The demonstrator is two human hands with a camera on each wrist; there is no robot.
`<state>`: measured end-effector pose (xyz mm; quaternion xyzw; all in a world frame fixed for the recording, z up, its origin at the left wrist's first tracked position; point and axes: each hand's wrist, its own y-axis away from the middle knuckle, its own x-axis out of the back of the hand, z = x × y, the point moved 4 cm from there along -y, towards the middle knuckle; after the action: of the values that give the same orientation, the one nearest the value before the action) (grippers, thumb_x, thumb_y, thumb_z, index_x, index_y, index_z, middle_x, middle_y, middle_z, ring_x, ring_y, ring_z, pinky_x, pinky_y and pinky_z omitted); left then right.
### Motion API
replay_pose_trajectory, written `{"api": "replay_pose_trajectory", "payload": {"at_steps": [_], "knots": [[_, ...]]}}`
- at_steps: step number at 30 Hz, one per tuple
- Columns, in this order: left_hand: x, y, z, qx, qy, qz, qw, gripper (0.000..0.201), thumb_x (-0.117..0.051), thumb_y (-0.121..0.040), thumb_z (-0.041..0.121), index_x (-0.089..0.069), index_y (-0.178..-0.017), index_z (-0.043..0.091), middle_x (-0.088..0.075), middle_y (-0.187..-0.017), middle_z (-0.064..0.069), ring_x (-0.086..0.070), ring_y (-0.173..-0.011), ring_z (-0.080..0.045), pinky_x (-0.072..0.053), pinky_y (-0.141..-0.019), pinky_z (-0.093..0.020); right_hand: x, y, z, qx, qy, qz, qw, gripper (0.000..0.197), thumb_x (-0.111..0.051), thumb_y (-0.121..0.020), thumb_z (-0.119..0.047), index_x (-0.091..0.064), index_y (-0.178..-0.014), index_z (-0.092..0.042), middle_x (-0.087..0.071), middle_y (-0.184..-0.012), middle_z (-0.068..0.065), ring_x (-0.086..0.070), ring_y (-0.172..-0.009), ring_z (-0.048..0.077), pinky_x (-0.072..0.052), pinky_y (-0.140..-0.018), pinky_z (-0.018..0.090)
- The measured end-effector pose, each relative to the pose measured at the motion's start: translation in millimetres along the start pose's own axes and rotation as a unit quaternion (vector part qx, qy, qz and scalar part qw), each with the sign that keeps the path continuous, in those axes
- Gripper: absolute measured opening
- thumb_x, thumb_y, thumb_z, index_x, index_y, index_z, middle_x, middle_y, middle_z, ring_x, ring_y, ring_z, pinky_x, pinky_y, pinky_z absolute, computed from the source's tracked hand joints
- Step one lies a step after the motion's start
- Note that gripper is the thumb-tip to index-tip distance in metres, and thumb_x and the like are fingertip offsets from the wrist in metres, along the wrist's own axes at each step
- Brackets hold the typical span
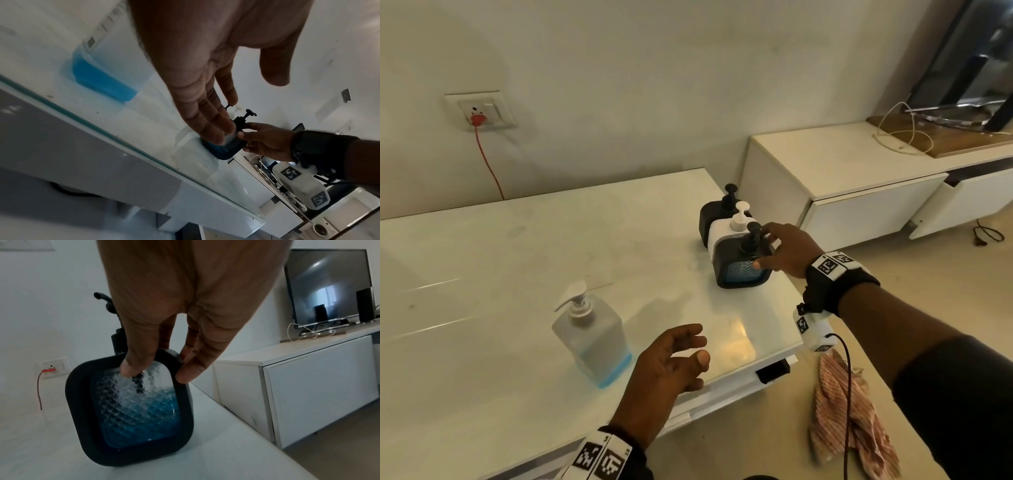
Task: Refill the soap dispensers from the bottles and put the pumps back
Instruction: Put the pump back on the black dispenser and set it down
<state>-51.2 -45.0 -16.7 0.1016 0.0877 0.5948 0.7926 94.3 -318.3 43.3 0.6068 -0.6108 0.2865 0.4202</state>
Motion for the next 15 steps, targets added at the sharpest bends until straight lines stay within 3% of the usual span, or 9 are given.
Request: {"api": "replay_pose_trajectory", "payload": {"at_steps": [2, 5, 7, 9, 10, 12, 15], "knots": [[-3.2, -1.5, -4.2, 0.013, -0.001, -0.004, 1.0, 0.058, -0.072, -0.07, 0.051, -0.065, -0.125, 0.033, -0.073, -0.122, 0.011, -0.073, -0.108, -0.013, -0.064, -0.085, -0.033, 0.7, -2.7, 2.9, -0.002, -0.003, 0.006, 1.0, 0.064, -0.086, -0.079, -0.022, -0.055, -0.134, -0.015, -0.063, -0.129, 0.011, -0.058, -0.109, 0.027, -0.048, -0.1, 0.041], [-9.9, -7.0, -8.1, 0.02, -0.019, -0.004, 1.0, 0.065, -0.077, -0.066, 0.057, -0.063, -0.126, 0.039, -0.072, -0.123, 0.015, -0.068, -0.119, -0.009, -0.06, -0.099, -0.038, 0.9, -6.7, 9.8, 0.0, -0.034, 0.026, 0.999, 0.068, -0.089, -0.074, -0.02, -0.05, -0.129, -0.017, -0.063, -0.124, 0.007, -0.06, -0.097, 0.023, -0.051, -0.089, 0.035], [-17.8, -16.7, -4.6, 0.009, -0.045, -0.004, 0.999, 0.069, -0.078, -0.069, 0.058, -0.056, -0.133, 0.044, -0.066, -0.129, 0.021, -0.06, -0.127, -0.002, -0.054, -0.104, -0.032, 1.1, -10.0, 16.0, 0.001, -0.042, 0.031, 0.999, 0.078, -0.091, -0.07, -0.02, -0.045, -0.133, -0.018, -0.061, -0.123, 0.006, -0.06, -0.095, 0.023, -0.05, -0.085, 0.033], [-26.8, -33.3, 2.5, 0.001, -0.064, 0.008, 0.998, 0.071, -0.079, -0.083, 0.042, -0.044, -0.145, 0.041, -0.053, -0.141, 0.021, -0.05, -0.132, -0.001, -0.047, -0.098, -0.019, 0.4, -15.5, 22.3, -0.001, -0.036, 0.022, 0.999, 0.091, -0.092, -0.07, -0.021, -0.039, -0.144, -0.018, -0.059, -0.128, 0.008, -0.061, -0.101, 0.026, -0.052, -0.091, 0.037], [-30.9, -44.0, 6.1, -0.002, -0.072, 0.019, 0.997, 0.077, -0.08, -0.088, 0.032, -0.038, -0.152, 0.037, -0.048, -0.145, 0.017, -0.045, -0.135, -0.003, -0.044, -0.1, -0.018, -0.8, -18.7, 25.0, -0.003, -0.028, 0.012, 1.0, 0.097, -0.091, -0.07, -0.022, -0.035, -0.149, -0.019, -0.058, -0.132, 0.009, -0.061, -0.108, 0.029, -0.051, -0.097, 0.04], [-37.2, -68.5, 12.7, -0.001, -0.09, 0.042, 0.995, 0.092, -0.082, -0.088, 0.023, -0.026, -0.161, 0.03, -0.041, -0.156, 0.007, -0.039, -0.141, -0.009, -0.038, -0.111, -0.028, -4.5, -26.1, 28.6, -0.003, -0.006, -0.012, 1.0, 0.101, -0.089, -0.073, -0.024, -0.03, -0.154, -0.019, -0.053, -0.144, 0.01, -0.055, -0.125, 0.032, -0.042, -0.11, 0.045], [-43.5, -109.9, 23.4, 0.002, -0.124, 0.067, 0.99, 0.114, -0.088, -0.083, 0.025, -0.01, -0.166, 0.024, -0.026, -0.171, -0.002, -0.027, -0.156, -0.021, -0.028, -0.124, -0.039, -8.6, -39.0, 30.1, 0.004, 0.015, -0.032, 0.999, 0.099, -0.089, -0.074, -0.026, -0.033, -0.155, -0.016, -0.048, -0.15, 0.011, -0.044, -0.137, 0.031, -0.035, -0.115, 0.045]]}}
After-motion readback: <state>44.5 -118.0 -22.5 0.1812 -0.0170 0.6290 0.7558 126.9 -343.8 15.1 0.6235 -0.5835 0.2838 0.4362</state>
